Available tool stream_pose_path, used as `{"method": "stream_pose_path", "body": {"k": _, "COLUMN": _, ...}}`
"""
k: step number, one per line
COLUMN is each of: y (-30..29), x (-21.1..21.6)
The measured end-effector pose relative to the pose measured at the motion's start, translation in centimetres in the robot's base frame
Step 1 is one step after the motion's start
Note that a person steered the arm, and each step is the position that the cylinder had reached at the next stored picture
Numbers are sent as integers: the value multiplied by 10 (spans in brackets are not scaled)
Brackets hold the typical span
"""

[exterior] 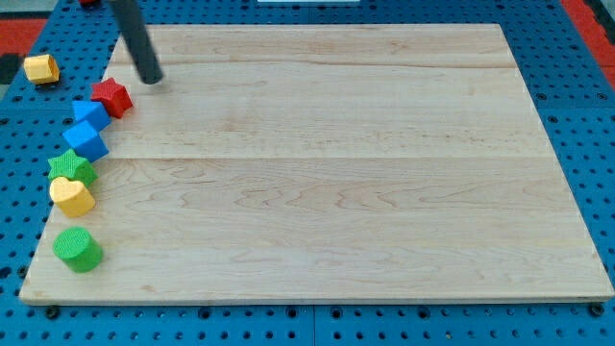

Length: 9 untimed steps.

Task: Move your arm to the bottom left of the board

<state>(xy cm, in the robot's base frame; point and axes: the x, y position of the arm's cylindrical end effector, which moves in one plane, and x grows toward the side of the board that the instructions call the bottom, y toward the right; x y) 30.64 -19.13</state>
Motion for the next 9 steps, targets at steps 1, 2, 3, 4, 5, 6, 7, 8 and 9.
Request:
{"method": "stream_pose_path", "body": {"k": 1, "y": 0, "x": 44}}
{"method": "stream_pose_path", "body": {"k": 2, "y": -33, "x": 56}}
{"method": "stream_pose_path", "body": {"k": 3, "y": -50, "x": 56}}
{"method": "stream_pose_path", "body": {"k": 4, "y": -50, "x": 52}}
{"method": "stream_pose_path", "body": {"k": 5, "y": -50, "x": 50}}
{"method": "stream_pose_path", "body": {"k": 6, "y": -44, "x": 44}}
{"method": "stream_pose_path", "body": {"k": 7, "y": 13, "x": 103}}
{"method": "stream_pose_path", "body": {"k": 8, "y": 61, "x": 200}}
{"method": "stream_pose_path", "body": {"k": 9, "y": 48, "x": 271}}
